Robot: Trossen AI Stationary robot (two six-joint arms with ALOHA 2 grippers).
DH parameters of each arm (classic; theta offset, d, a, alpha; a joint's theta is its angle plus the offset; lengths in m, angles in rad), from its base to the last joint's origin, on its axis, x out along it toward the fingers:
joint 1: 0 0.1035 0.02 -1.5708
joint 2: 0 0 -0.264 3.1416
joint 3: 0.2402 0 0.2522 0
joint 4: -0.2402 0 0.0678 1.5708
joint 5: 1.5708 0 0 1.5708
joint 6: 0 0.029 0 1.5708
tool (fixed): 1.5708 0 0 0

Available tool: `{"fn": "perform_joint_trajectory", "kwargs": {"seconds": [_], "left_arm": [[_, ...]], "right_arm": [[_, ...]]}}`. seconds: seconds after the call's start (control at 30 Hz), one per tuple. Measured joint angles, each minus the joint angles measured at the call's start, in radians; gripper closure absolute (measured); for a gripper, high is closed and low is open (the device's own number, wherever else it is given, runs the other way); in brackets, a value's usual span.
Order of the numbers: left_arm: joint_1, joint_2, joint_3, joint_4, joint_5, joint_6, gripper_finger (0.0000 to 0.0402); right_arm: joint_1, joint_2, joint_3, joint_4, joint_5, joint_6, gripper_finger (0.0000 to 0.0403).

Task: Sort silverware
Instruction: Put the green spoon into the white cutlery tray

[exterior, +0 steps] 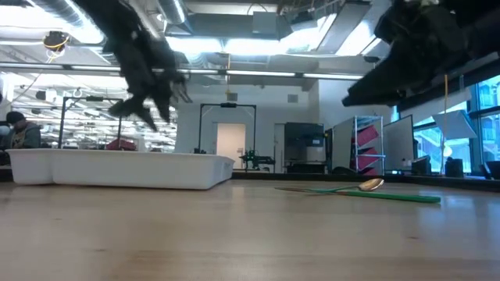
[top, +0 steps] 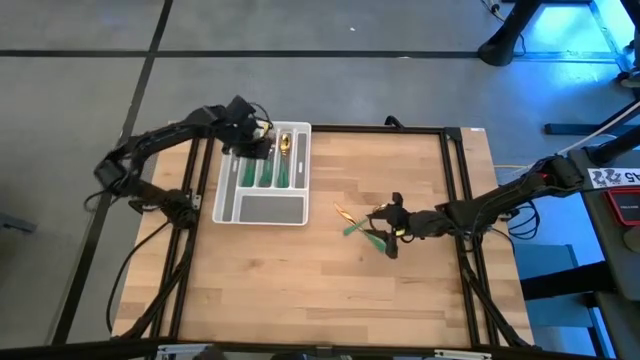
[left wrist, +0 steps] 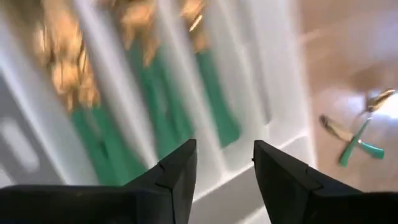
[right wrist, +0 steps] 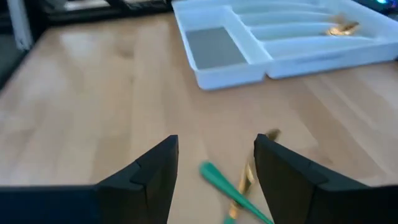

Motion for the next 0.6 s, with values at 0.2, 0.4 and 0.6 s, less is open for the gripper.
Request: {"fn": "perform_joint_trajectory", "kwargs": {"seconds": [0.2, 0.4, 0.6], "left_arm": [[-0.306, -0.153, -0.067, 0.323, -0.226, -0.068, 0.0259], [-0.692, -0.126, -0.172, 0.82, -0.484, 0.094, 0.0265], [-0.897, 0.053, -0.214, 1.162, -0.675, 0.268, 0.0269]], "right_arm": [[0.0, 0.011, 0.0, -0.14, -0.053, -0.079, 0.0197], [-0.001, 0.066, -0.001, -0.21, 0.049, -0.067, 0.0197], [0.029, 0.038, 0.009, -0.32, 0.3, 0.156, 0.0197]]}}
